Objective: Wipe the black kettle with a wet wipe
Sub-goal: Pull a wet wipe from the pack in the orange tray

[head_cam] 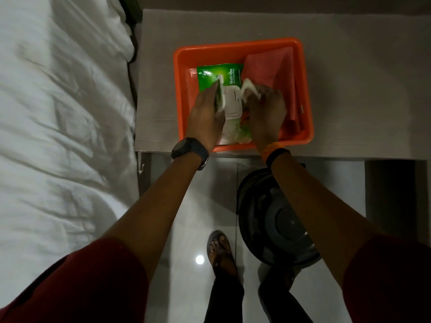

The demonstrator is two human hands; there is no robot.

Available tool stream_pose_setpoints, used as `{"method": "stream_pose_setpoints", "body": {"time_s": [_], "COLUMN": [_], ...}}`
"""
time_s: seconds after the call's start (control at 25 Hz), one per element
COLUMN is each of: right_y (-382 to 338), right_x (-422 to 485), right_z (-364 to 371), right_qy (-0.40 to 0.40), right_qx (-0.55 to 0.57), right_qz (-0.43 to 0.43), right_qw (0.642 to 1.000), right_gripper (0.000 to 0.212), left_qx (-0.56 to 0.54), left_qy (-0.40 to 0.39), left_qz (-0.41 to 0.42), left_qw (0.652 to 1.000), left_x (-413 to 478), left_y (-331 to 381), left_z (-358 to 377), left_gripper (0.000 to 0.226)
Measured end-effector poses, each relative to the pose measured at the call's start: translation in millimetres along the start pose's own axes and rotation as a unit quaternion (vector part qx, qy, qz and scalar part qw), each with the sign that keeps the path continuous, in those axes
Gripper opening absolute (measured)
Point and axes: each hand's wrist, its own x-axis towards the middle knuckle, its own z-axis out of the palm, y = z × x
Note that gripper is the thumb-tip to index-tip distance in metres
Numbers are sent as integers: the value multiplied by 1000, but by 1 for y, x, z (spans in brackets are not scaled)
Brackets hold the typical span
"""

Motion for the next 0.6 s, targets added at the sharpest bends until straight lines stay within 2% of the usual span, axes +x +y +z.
{"method": "stream_pose_setpoints", "body": {"time_s": [0.12, 0.24, 0.36, 0.44, 0.48, 0.52, 0.6], "right_y": [10, 20, 22, 23, 24, 27, 39], "right_x": [-10, -30, -48, -60, -65, -70, -79], "right_z": [-34, -64, -82, -96, -102, -108, -120], "right_qy": [41, 6, -32, -76, -100, -114, -109], "right_qx": [117, 274, 375, 436, 464, 487, 489], "right_qz": [59, 97, 155, 206, 220, 224, 218], "right_qw": [991, 957, 913, 873, 852, 836, 837], "right_gripper": [29, 24, 23, 25, 24, 22, 17], "left_qx": [189, 355, 436, 433, 407, 353, 145], "left_qy": [-123, -155, -188, -229, -228, -196, -82], "left_qz": [30, 15, -9, -34, -47, -54, -41], "left_qw": [974, 922, 880, 871, 883, 913, 985], "left_x": [-6, -6, 10, 14, 10, 2, -24], "left_y": [6, 24, 52, 68, 74, 79, 89], "left_z": [8, 16, 14, 12, 11, 12, 21], "left_gripper": [66, 54, 34, 31, 31, 31, 30]}}
